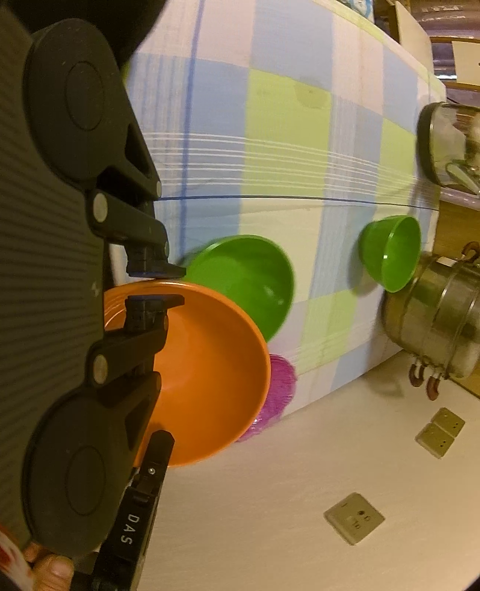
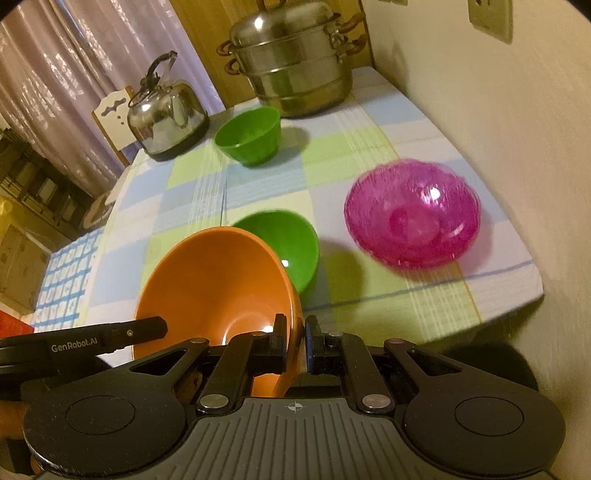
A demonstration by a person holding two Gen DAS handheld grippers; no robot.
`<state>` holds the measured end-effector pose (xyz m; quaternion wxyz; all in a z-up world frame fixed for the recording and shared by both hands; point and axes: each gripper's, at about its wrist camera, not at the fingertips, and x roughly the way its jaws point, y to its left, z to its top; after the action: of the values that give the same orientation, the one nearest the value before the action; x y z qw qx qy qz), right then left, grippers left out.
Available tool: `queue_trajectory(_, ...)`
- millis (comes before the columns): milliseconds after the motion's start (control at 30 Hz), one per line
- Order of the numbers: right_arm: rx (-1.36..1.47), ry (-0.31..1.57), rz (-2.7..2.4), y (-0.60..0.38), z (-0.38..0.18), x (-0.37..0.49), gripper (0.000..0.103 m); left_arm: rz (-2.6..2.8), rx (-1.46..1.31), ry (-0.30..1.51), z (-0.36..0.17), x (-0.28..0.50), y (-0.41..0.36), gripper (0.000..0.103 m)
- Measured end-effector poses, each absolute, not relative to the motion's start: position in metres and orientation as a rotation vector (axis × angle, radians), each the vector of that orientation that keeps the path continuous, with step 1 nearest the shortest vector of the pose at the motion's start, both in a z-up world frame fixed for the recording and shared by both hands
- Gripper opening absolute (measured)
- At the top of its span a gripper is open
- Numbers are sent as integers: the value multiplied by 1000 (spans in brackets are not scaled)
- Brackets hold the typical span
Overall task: Organize plates and bowls
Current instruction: 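Lower the orange bowl into the green bowl with both grippers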
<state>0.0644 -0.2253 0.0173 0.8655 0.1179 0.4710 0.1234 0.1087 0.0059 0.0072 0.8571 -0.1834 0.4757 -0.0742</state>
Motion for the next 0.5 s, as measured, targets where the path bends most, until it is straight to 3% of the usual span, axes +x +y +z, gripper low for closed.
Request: queue_trajectory(500, 243, 1029, 265, -215, -9, 163, 9, -103, -392, 1035, -24, 199, 18, 6)
